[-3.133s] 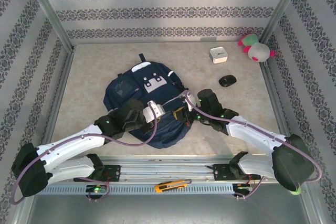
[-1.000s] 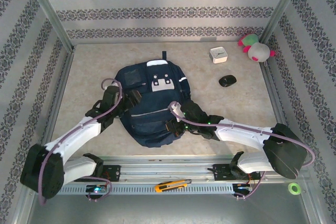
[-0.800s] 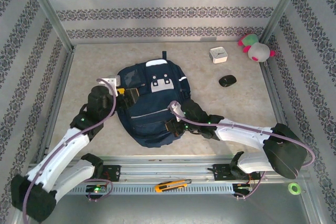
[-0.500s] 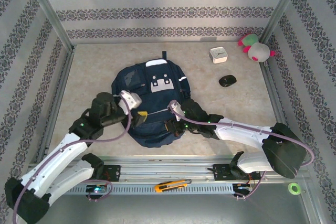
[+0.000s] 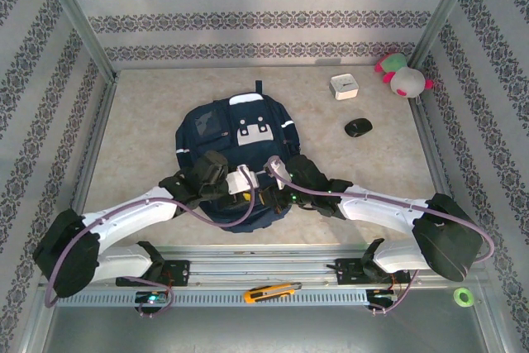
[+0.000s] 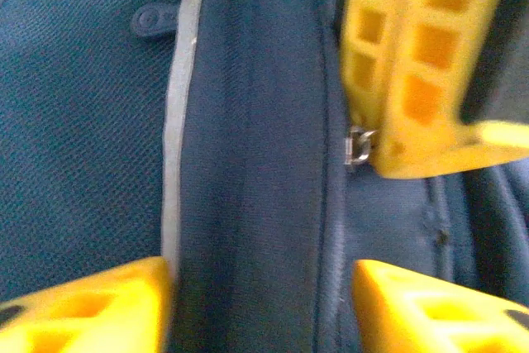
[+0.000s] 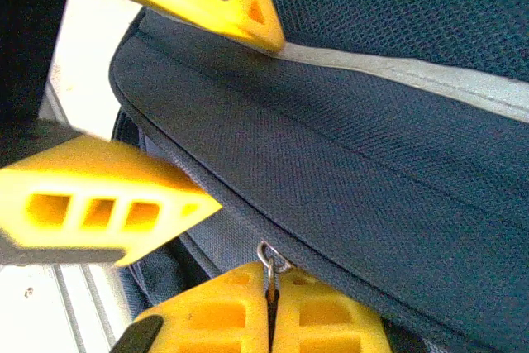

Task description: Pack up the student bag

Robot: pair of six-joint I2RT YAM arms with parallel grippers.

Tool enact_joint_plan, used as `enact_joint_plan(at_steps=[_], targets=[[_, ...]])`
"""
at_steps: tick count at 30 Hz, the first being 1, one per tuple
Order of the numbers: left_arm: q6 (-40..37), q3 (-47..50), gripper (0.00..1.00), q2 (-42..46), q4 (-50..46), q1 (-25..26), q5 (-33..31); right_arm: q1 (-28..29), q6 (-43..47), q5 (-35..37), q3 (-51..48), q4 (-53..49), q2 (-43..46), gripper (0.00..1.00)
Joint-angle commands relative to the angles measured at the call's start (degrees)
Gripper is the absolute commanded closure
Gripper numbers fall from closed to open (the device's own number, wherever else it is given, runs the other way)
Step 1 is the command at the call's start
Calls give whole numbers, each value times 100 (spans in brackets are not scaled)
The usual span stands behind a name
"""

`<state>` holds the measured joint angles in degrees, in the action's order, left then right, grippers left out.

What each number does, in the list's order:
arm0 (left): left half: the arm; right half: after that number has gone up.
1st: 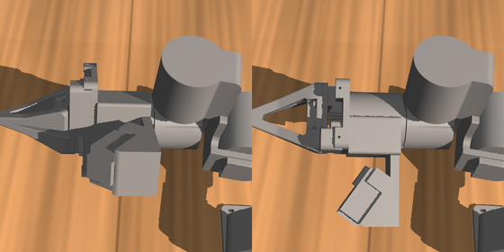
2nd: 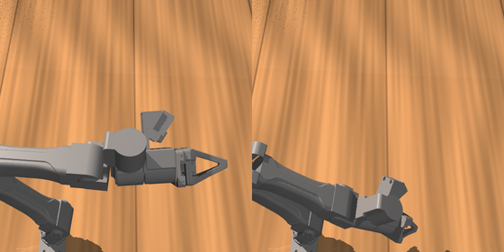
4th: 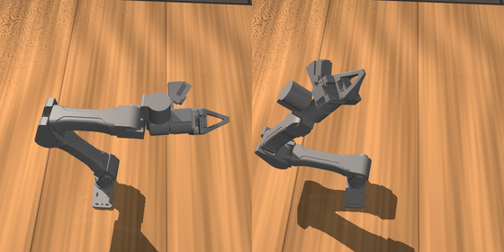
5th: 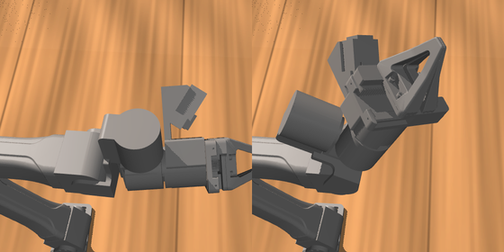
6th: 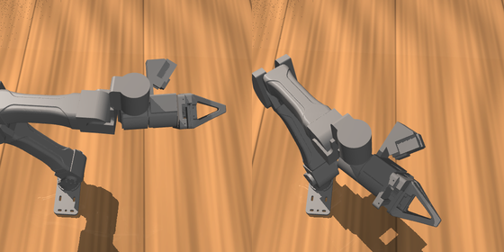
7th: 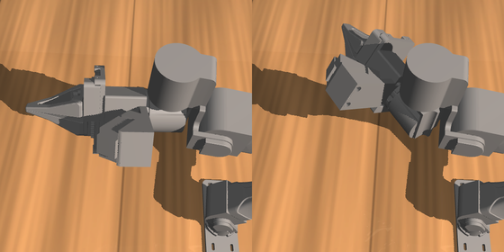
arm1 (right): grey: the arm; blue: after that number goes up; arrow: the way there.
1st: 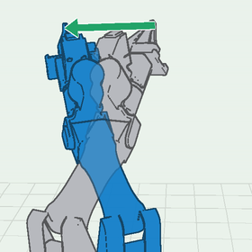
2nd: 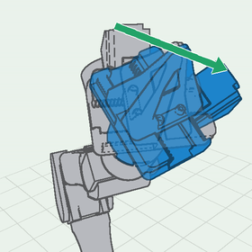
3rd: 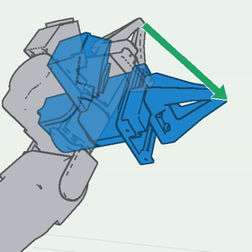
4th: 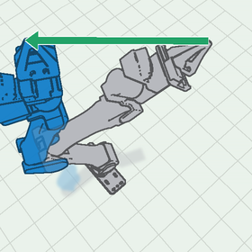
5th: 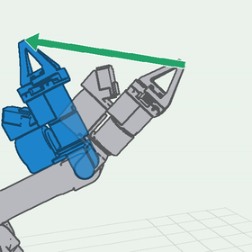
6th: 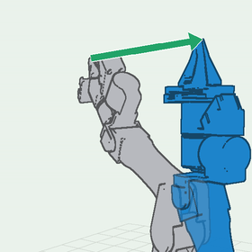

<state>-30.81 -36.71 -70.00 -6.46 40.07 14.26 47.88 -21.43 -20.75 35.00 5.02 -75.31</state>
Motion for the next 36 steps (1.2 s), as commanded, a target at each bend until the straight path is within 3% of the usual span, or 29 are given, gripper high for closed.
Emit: enact_joint_plan(at_steps=[1, 3, 5, 12, 18, 20, 25, 27, 28, 29, 32, 36], targets=[[-283, -122, 61, -12, 388, 59, -242, -84, -111, -224, 51, 360, 109, 100], [-369, -95, 84, 67, 281, 53, -214, -187, -155, -234, 18, 346, 125, 100], [-448, -73, 95, 196, 81, 44, -190, -308, -138, -252, -34, 313, 185, 100], [-652, 45, 98, 820, -672, -185, -221, -1028, 22, -438, -365, 69, 540, 100], [-751, 91, 97, 1116, -1012, -279, -219, -1134, 51, -575, -408, 53, 632, 100], [-719, 68, 94, 1079, -1068, -281, -189, -1073, 5, -597, -388, 133, 589, 100], [-250, -182, 58, 979, -1068, -259, 347, -881, -1, -562, -320, 211, 488, 100], [-82, -236, 53, 973, -999, -232, 467, -829, -1, -561, -283, 235, 444, 100], [622, -297, 44, 934, -488, -78, 560, -763, 9, -550, -255, 263, 388, 100], [1326, -317, 40, 761, 308, 358, 118, -759, -10, -533, -257, 317, 350, 100], [1201, -359, 37, 368, 618, 784, -530, -750, -34, -543, -267, 365, 348, 100], [728, -542, 31, -232, 626, 1005, -675, -752, -45, -564, -290, 375, 376, 100]])
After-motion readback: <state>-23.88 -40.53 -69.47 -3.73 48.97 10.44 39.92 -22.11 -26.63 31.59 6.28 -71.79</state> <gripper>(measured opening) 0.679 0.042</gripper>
